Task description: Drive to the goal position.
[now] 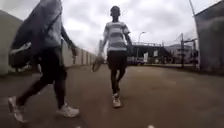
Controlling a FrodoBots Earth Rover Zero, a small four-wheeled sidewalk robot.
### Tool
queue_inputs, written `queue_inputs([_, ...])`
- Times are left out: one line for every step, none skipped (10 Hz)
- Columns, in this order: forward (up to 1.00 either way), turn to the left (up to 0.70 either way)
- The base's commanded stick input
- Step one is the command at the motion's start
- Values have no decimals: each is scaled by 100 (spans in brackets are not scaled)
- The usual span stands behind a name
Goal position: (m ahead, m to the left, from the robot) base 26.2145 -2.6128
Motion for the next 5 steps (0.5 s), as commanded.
queue_inputs([100,0])
queue_inputs([100,0])
queue_inputs([100,0])
queue_inputs([100,0])
queue_inputs([100,0])
